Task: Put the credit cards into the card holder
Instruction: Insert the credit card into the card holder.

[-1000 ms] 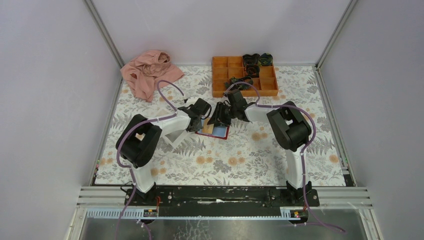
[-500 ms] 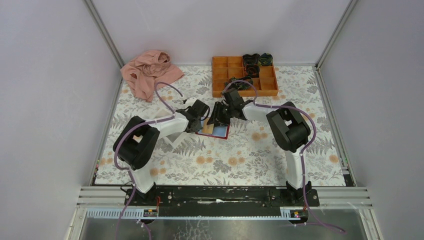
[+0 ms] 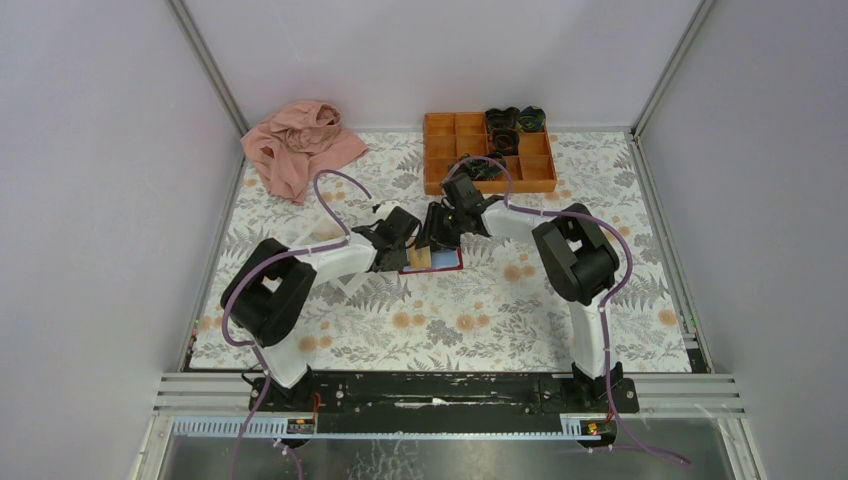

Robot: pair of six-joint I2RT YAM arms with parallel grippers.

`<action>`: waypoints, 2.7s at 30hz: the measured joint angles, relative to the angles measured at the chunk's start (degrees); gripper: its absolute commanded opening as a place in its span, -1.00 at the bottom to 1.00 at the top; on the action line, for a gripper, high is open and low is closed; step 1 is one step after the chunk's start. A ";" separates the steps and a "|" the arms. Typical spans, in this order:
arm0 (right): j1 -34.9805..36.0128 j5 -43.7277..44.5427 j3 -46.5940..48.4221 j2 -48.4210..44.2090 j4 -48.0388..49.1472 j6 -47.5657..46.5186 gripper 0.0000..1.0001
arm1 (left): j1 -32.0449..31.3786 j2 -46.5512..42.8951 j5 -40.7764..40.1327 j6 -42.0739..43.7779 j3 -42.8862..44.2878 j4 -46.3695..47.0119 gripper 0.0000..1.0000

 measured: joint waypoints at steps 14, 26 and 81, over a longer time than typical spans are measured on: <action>1.75 4.07 5.97 1.57 -8.02 -6.34 -0.06 | -0.24 0.00 0.17 0.17 0.02 0.00 -1.00; 2.97 6.84 10.47 3.06 -13.57 -10.54 -0.03 | -0.59 0.28 0.74 0.13 0.39 0.11 -1.00; 4.37 14.80 7.30 -3.58 -13.75 -14.60 -0.32 | -0.59 -0.09 2.10 -1.64 -0.66 2.80 -1.00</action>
